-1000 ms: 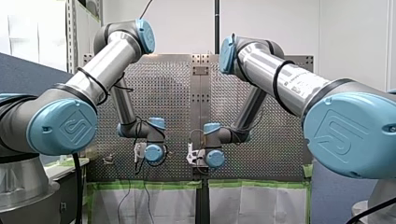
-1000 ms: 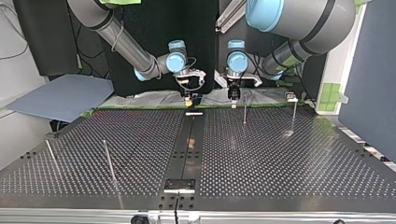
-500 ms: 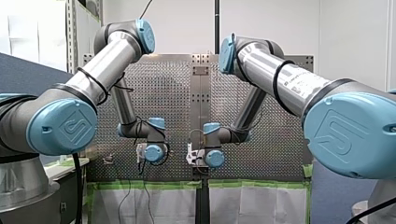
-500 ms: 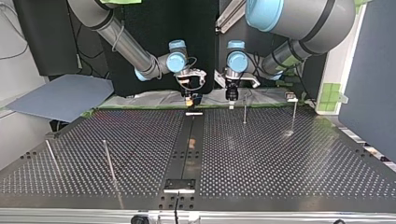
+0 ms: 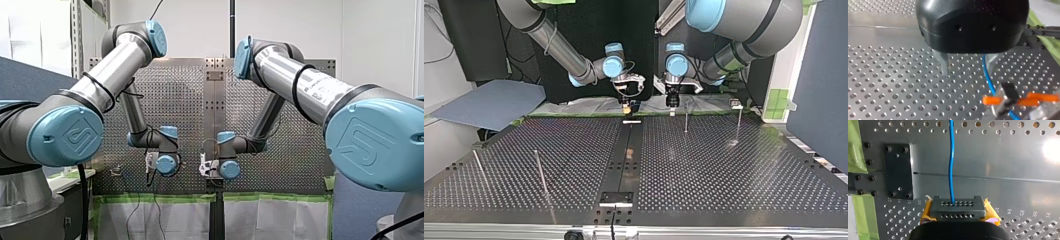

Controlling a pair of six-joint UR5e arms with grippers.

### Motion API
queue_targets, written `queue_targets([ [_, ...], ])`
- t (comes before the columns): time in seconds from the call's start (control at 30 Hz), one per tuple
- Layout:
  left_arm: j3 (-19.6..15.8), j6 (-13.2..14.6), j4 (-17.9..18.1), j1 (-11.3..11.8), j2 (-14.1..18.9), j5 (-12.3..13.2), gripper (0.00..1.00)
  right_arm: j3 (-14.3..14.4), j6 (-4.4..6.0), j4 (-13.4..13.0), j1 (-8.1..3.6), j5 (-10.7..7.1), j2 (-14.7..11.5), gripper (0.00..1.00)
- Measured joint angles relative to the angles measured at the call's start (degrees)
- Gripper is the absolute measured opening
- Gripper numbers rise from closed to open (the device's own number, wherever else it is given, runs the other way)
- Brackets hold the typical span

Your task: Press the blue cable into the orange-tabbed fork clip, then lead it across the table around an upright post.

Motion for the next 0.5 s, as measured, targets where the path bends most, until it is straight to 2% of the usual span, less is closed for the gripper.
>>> queue_targets([
  [0.07,0.0,0.1,0.0,-0.1,0.0,-0.1,0.05,0.0,0.01,0.0,0.06,0.0,0.0,0.0],
  [0.1,0.0,0.1,-0.1,-0.1,0.0,-0.2,0.05,0.0,0.01,0.0,0.07,0.0,0.0,0.0],
  [0.13,0.0,0.1,-0.1,-0.2,0.0,-0.3,0.0,0.0,0.01,0.0,0.09,0.0,0.0,0.0],
  [0.5,0.0,0.8,-1.2,-0.2,0.0,-0.6,0.0,0.0,0.06,0.1,0.12,0.0,0.0,0.0],
])
